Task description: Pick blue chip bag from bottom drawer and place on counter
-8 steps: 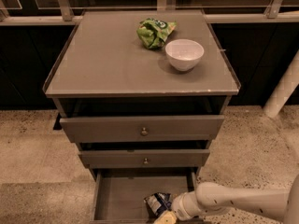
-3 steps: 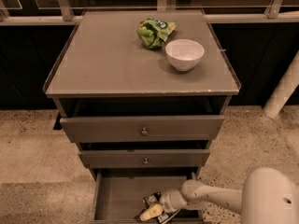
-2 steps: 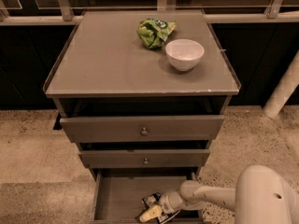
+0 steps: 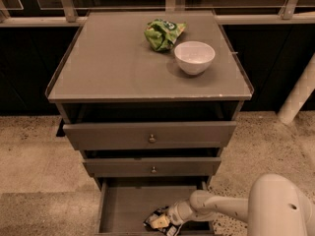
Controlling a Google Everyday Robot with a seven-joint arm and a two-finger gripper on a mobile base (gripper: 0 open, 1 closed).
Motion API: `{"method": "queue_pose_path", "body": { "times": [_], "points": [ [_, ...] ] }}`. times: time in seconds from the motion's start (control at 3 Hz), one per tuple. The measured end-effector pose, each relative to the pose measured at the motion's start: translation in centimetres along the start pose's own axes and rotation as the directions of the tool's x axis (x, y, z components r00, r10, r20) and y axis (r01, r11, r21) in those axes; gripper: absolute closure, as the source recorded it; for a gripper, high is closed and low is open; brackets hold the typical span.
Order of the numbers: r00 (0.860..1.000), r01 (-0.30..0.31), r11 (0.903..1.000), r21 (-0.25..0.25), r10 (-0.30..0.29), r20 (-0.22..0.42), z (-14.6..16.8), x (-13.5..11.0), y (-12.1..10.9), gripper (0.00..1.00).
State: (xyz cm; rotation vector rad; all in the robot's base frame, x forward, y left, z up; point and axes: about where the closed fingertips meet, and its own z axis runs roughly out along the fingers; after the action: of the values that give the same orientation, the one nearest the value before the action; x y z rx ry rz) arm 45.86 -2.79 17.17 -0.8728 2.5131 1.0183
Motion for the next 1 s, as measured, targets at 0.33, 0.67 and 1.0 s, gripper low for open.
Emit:
{"method": "queue_pose_path", "body": {
  "times": [0.33, 0.67, 1.0],
  "points": [
    [1.0, 0.0, 1.0, 0.0, 0.0, 0.0, 0.01, 0.0, 0.0, 0.65],
    [1.0, 0.0, 1.0, 0.0, 0.0, 0.0, 0.01, 0.0, 0.01, 0.88],
    [1.0, 0.0, 1.0, 0.0, 0.0, 0.0, 0.01, 0.0, 0.01, 1.0]
  ]
}}
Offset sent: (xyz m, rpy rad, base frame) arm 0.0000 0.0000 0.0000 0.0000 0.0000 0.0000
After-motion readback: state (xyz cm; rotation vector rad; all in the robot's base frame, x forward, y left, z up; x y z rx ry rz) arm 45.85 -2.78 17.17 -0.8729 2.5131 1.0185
